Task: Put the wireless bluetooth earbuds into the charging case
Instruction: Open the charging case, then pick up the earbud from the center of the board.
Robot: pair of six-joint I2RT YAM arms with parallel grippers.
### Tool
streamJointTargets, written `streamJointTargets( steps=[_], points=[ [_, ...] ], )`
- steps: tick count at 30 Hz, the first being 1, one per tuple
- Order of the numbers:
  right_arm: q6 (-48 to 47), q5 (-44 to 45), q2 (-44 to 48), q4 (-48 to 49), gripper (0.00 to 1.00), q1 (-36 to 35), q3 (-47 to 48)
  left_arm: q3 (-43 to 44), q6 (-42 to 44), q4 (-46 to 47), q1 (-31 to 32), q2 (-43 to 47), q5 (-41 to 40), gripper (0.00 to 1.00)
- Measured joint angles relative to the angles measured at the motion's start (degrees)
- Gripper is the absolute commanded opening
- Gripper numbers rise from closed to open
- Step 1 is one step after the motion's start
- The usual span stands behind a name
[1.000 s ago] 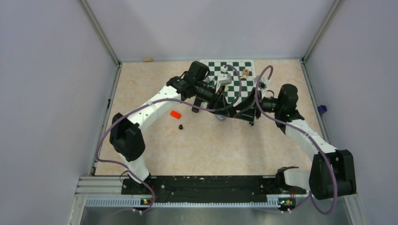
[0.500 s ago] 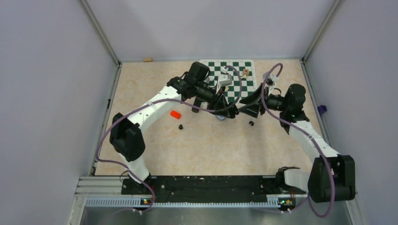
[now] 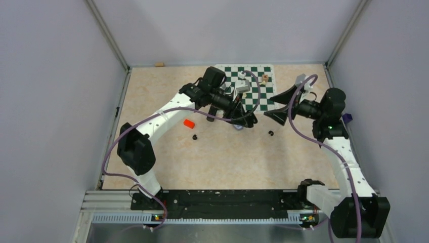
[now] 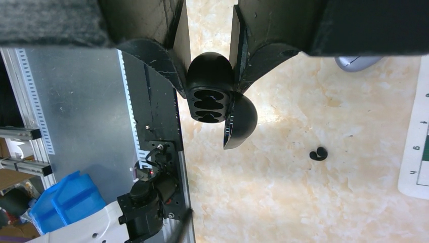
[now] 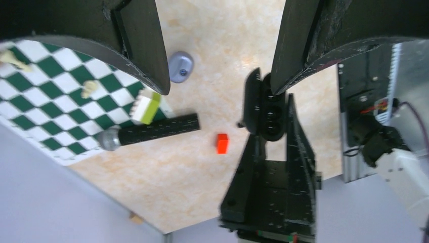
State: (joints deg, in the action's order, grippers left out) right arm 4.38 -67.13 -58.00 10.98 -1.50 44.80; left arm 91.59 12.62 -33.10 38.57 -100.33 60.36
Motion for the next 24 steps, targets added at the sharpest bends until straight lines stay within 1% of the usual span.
streamJointTargets(
  steps=[3, 7, 10, 11, 14, 16, 19, 24],
  points=[
    [-5.25, 2.14, 0.92, -6.16, 0.72, 2.86, 3.21, -0.22, -0.22, 0.00, -0.28, 1.18, -1.05, 0.00],
    [-15.67, 8.07, 0.42, -17.07, 0.72, 3.93, 6.64, -0.61, -0.70, 0.22, -2.19, 4.50, -1.79, 0.00],
    [-23.02, 12.50, -0.44, -23.32, 0.71, 3.91, 5.97, -2.45, -2.82, 2.73, -6.60, 8.76, -1.66, 0.00],
    [-25.27, 14.14, -0.83, -24.94, 0.69, 3.93, 5.11, -3.13, -3.58, 3.67, -7.39, 10.08, -1.55, 0.00],
    [-30.56, 19.34, -2.95, -29.00, 0.63, 3.91, 2.03, -5.27, -5.07, 6.32, -12.98, 13.75, -1.51, 0.00],
    [-32.72, 22.88, -6.08, -31.10, 0.59, 3.93, 1.36, -7.78, -5.81, 8.85, -15.50, 16.26, -1.40, 0.00],
    [-34.93, 27.36, -12.68, -33.88, 0.51, 3.93, 1.75, -13.97, -7.02, 13.46, -16.83, 20.28, -1.22, 0.00],
    [-36.92, 30.10, -25.53, -40.26, 0.48, 3.93, 7.28, -25.05, -10.49, 22.10, -16.72, 25.27, -0.48, 0.00]
  ],
)
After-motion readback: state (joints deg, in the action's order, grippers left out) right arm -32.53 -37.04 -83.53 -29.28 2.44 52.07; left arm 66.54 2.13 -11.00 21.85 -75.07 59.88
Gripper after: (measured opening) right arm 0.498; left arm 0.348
